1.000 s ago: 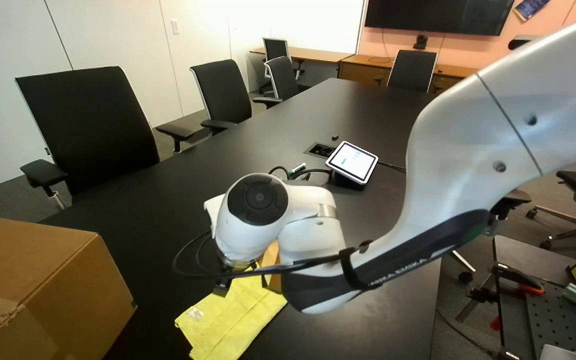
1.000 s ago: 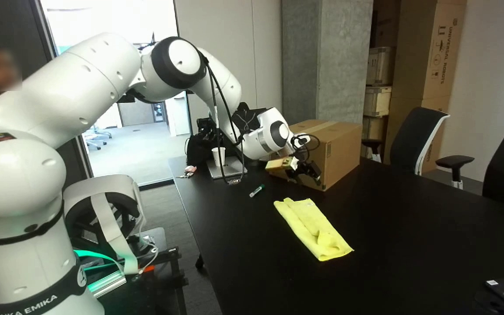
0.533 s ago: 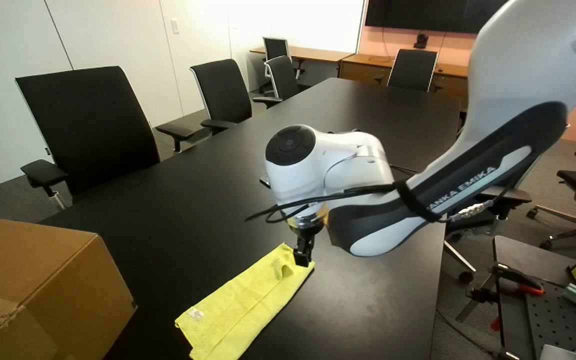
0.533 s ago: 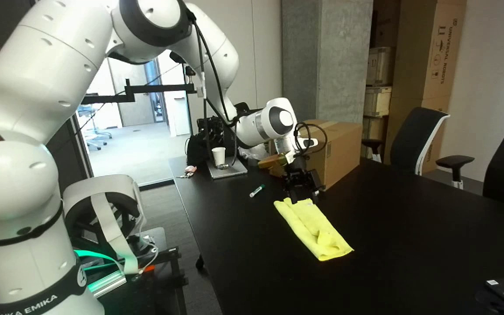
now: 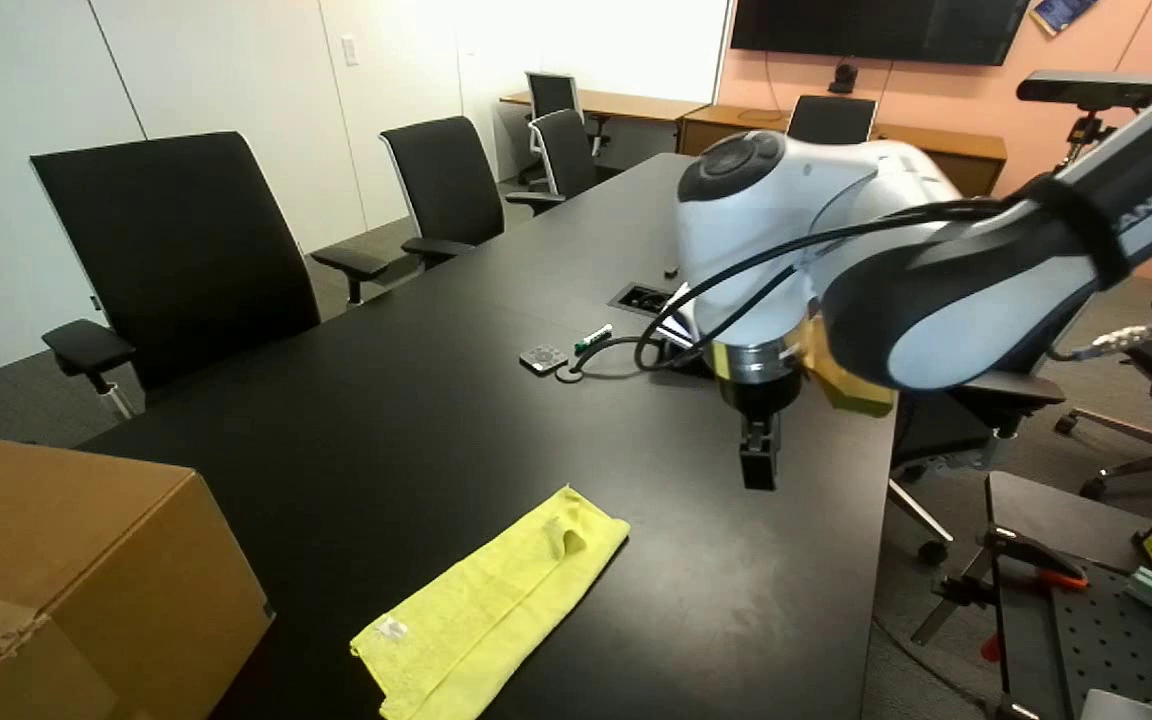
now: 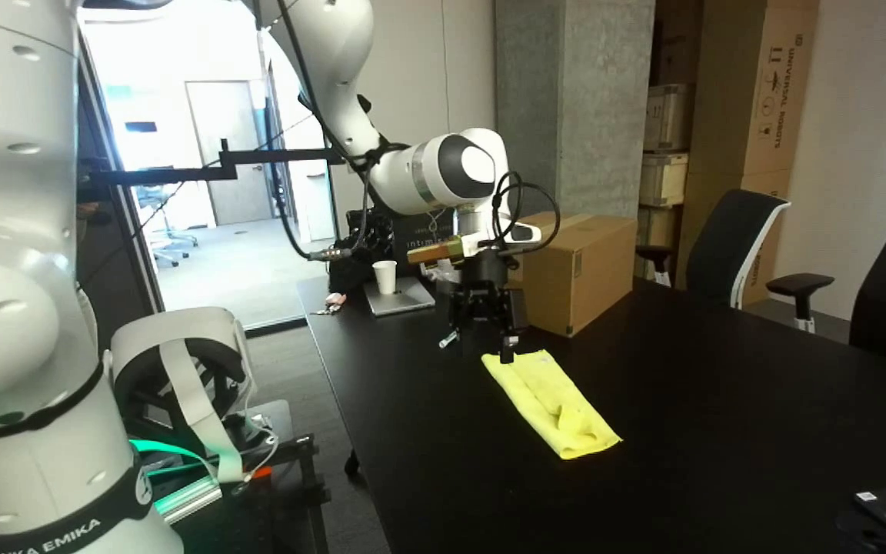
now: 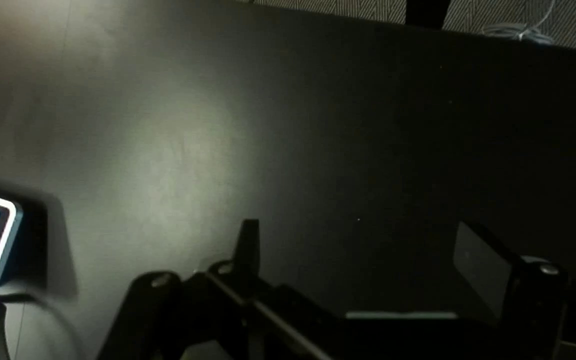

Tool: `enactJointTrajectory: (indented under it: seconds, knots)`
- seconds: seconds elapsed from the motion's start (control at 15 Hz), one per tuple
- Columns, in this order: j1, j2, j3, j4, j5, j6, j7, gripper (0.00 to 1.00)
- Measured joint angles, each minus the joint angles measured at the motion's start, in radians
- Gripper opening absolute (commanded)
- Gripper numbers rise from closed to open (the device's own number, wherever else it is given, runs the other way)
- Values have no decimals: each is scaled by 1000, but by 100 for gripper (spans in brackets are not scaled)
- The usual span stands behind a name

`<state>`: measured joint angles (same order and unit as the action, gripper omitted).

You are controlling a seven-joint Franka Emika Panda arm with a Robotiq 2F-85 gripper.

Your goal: Fold the towel in half once from bottom to top

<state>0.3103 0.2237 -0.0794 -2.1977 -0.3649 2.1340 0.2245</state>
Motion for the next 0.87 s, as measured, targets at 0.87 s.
enactJointTrajectory:
  seconds: [0.87]
  knots:
    - [-250, -647, 37, -568, 9, 400, -184, 100]
